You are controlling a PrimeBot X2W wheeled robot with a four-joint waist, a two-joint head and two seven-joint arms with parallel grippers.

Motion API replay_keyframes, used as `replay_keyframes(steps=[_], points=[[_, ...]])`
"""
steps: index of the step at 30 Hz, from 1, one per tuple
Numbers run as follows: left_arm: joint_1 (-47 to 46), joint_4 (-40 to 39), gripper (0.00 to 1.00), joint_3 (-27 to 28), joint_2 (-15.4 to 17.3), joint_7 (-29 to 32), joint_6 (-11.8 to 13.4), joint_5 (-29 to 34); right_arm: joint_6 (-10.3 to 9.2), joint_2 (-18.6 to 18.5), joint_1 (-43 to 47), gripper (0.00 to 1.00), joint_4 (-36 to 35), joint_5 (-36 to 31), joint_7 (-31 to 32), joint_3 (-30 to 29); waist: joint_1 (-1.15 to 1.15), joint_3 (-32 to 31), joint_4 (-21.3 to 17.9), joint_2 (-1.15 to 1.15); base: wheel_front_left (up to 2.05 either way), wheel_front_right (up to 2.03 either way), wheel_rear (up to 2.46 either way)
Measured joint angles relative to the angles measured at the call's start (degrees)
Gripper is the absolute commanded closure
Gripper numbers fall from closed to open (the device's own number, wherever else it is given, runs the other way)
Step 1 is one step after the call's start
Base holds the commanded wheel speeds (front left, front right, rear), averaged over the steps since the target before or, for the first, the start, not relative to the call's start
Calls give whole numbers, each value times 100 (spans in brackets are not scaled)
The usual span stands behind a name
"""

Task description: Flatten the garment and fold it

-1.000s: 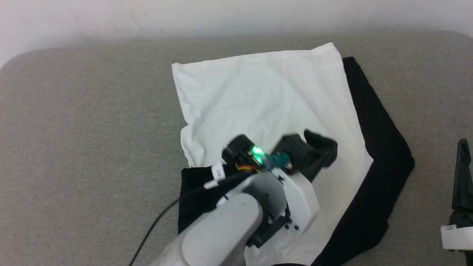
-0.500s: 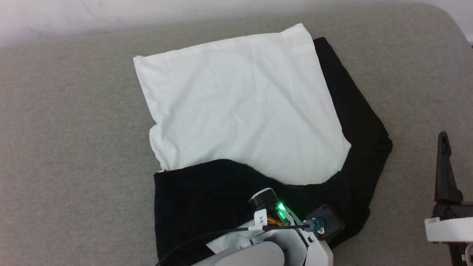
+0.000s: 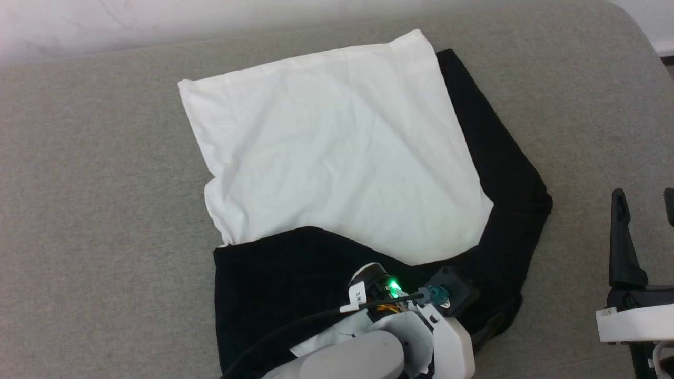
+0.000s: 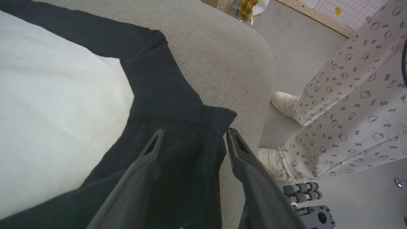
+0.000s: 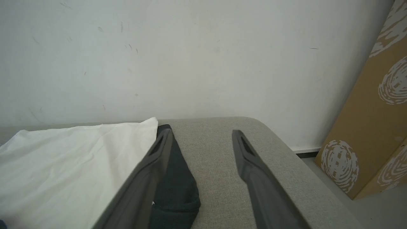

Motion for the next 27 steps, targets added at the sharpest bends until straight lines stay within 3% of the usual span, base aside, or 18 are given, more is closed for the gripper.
replay_keyframes(steps=[7, 14, 17, 23, 27], points=[[-113, -397, 0, 40, -3, -425, 25, -934, 0, 0, 25, 0, -82, 3, 18, -140, 0, -135, 257, 0, 0, 0, 0], [-342, -883, 0, 891, 125, -1401, 422, -1193, 0, 0, 159, 0, -153, 26, 57, -213, 0, -296, 573, 0, 0, 0, 0], [-285, -1456, 0, 1401, 624, -1627, 737, -1151, 0, -1, 185, 0, -172, 62, 62, -215, 0, -369, 674, 0, 0, 0, 0], [641, -2950, 0, 2473, 1970, -1730, 1626, -565, 0, 0, 258, 0, -170, 86, 63, -179, 0, -501, 763, 0, 0, 0, 0], [1608, -3845, 0, 3274, 2503, -1730, 2227, 55, 0, 0, 321, 0, -166, 144, 60, -164, -1, -558, 805, 0, 0, 0, 0]])
